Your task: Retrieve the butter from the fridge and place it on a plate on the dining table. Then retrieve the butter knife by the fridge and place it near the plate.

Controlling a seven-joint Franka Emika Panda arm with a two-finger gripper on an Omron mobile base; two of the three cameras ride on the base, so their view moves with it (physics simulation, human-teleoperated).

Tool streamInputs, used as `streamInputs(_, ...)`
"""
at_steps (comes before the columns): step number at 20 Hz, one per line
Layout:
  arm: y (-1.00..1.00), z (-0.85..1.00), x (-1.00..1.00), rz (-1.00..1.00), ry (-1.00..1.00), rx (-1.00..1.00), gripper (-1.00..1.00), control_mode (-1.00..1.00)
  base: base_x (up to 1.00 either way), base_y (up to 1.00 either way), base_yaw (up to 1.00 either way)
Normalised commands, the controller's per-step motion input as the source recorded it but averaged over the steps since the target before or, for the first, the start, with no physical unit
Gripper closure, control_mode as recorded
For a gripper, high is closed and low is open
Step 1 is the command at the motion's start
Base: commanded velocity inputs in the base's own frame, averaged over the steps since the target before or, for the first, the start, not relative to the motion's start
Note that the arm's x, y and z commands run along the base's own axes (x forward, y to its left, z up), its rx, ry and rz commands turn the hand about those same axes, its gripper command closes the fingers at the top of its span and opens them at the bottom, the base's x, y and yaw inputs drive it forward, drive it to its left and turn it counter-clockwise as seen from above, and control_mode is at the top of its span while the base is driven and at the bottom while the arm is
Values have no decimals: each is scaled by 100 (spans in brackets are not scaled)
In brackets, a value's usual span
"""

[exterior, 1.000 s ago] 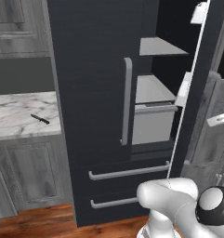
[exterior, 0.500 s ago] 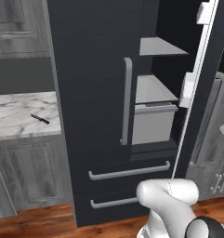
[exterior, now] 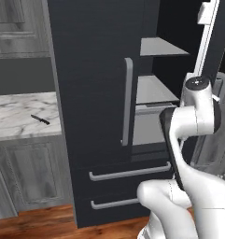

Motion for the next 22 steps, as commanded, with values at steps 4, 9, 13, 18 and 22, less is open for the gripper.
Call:
streamInputs(4, 10, 0, 31, -12, 6, -18, -100, -100, 0, 0, 0)
streamInputs(9, -3, 0, 67, -4, 7, -2, -100, -100, 0, 0, 0)
streamInputs(13, 0, 0, 73, -5, 10, -10, -100, -100, 0, 0, 0)
streamInputs(18, -29, -2, 19, -13, 6, -9, -100, -100, 0, 0, 0)
streamInputs(22, -100, -7, 0, -18, 3, -1, -100, -100, 0, 0, 0)
